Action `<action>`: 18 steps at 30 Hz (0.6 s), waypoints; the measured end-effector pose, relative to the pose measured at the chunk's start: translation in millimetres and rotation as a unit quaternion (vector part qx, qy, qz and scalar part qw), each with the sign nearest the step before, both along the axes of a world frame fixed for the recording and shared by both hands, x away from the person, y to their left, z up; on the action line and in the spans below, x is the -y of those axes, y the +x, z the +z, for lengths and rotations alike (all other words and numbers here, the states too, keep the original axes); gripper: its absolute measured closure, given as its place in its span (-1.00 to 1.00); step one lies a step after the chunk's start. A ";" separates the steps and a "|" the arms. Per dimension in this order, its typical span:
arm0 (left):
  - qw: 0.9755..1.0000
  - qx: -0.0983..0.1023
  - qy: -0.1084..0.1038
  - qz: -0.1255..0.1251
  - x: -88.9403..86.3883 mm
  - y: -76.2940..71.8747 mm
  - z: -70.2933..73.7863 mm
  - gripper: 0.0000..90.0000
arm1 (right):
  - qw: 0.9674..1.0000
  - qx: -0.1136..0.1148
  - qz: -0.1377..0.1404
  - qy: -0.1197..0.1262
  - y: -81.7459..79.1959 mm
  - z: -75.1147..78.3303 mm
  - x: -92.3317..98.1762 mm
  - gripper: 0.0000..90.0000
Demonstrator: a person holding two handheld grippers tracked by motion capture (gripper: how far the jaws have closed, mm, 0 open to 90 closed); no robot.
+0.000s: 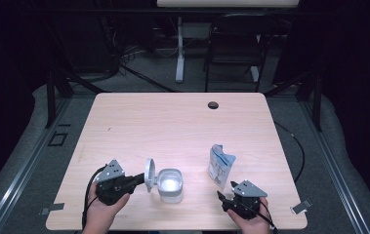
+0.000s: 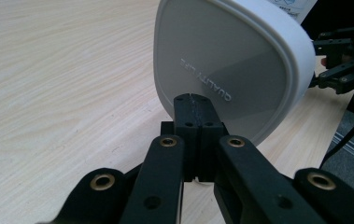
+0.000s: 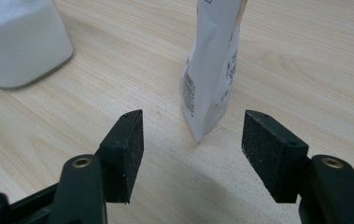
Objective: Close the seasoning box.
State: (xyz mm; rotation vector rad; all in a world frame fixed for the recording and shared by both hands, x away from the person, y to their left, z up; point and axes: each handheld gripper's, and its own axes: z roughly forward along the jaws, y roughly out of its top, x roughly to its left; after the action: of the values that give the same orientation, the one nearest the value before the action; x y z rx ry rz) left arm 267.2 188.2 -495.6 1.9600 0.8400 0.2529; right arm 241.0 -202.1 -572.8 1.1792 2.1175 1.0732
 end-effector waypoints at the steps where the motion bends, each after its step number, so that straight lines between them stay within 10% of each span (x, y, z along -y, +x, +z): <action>1: 1.000 -0.002 0.000 -0.001 1.0 0.2 0.1 1.00 | 1.000 0.000 0.000 0.000 0.1 -0.3 0.2 -0.14; 18: 1.000 0.003 -0.006 -0.015 20.4 1.0 1.5 1.00 | 1.000 -0.002 0.000 -0.005 0.8 -0.5 4.0 -0.13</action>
State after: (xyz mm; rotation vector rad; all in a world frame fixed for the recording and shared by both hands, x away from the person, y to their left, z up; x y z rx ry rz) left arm 268.2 167.7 -494.1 1.9579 0.8072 0.2355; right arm 241.8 -206.1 -573.3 1.1787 2.1237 1.0592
